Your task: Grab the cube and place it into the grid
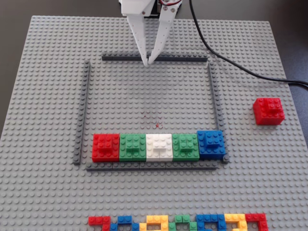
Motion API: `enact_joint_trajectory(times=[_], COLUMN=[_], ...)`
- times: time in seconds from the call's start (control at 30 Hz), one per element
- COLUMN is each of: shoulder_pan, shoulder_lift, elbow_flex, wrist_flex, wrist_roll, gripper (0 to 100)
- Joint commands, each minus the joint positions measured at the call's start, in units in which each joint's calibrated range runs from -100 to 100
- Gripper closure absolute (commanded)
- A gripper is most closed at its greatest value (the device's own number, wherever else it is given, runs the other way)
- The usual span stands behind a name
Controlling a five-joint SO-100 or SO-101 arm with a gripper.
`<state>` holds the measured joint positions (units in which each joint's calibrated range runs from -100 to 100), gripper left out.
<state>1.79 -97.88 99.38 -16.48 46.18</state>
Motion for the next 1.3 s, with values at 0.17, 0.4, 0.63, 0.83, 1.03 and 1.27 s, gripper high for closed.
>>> enact_joint_trajectory(times=[0.17,0.4,0.63,0.83,1.03,1.27], shoulder_pan=[-0.72,-0.79,-1.09,-1.23,-1.68,-2.71], shoulder_lift=[-2.12,-2.12,-2.12,-2.12,-2.12,0.46], elbow_flex=[0.62,0.62,0.62,0.62,-0.92,-7.18], wrist_flex=[-0.03,0.41,0.22,-0.96,-0.96,0.95], wrist_roll=[1.95,1.81,1.86,2.3,2.74,2.69], gripper=[100,100,100,100,100,100])
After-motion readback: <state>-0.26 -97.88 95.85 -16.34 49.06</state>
